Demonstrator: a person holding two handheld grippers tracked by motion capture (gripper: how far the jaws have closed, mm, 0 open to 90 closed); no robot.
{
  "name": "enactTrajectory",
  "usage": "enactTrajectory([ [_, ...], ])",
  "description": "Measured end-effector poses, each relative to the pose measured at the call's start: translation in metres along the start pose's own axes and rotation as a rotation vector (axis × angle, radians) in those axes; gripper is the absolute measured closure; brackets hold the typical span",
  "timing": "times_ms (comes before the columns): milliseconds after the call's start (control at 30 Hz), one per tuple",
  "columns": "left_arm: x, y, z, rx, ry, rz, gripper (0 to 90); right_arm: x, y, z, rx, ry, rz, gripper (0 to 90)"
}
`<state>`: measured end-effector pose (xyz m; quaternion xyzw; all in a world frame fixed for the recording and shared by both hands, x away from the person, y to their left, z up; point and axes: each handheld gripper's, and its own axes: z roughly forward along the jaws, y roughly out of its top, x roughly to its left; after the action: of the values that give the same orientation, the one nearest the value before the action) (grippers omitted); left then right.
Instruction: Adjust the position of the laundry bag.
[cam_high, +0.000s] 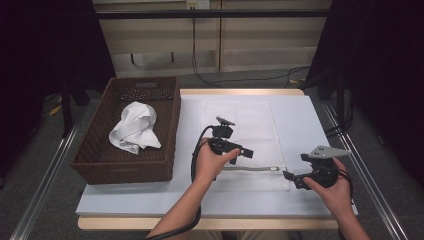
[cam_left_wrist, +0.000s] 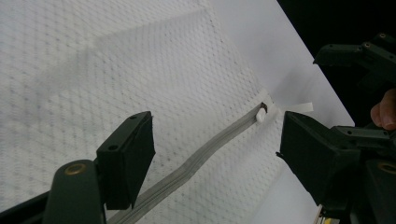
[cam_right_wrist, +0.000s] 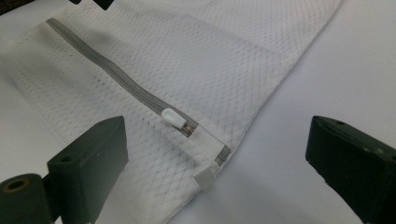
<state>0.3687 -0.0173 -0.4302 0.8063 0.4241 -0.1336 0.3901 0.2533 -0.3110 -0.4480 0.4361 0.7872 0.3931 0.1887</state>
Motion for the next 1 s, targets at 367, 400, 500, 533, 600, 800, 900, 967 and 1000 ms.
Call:
enactTrajectory([
  [367, -0.01, -0.003, 0.015, 0.012, -0.02, 0.007, 25.8, -0.001, -0.001, -0.001, 0.0, -0.006, 0.001, 4.9],
  [400, -0.011, -0.003, 0.016, 0.017, -0.027, 0.01, 25.8, -0.001, -0.001, -0.001, 0.0, -0.004, 0.0, 4.9],
  [500, -0.014, -0.004, 0.02, 0.03, -0.035, 0.025, 26.2, -0.001, -0.001, -0.001, 0.0, -0.003, -0.002, 4.9],
  [533, -0.016, -0.004, 0.021, 0.025, -0.037, 0.014, 26.6, -0.001, -0.001, -0.002, -0.003, -0.004, -0.003, 5.0],
  [600, -0.017, -0.005, 0.024, 0.031, -0.044, 0.018, 26.7, -0.001, -0.001, -0.002, -0.002, -0.005, 0.004, 5.0],
  [800, -0.022, -0.005, 0.029, 0.036, -0.053, 0.011, 28.9, -0.002, -0.001, -0.004, -0.007, -0.01, 0.01, 4.9],
  [900, -0.024, -0.005, 0.031, 0.043, -0.054, 0.021, 31.2, -0.003, -0.001, -0.004, -0.007, -0.011, 0.008, 5.0],
  [967, -0.025, -0.006, 0.034, 0.054, -0.064, 0.026, 32.8, -0.002, -0.001, -0.004, -0.007, -0.011, 0.007, 4.9],
  [1000, -0.026, -0.006, 0.035, 0.05, -0.066, 0.023, 33.9, -0.002, -0.001, -0.004, -0.008, -0.009, 0.006, 5.0],
])
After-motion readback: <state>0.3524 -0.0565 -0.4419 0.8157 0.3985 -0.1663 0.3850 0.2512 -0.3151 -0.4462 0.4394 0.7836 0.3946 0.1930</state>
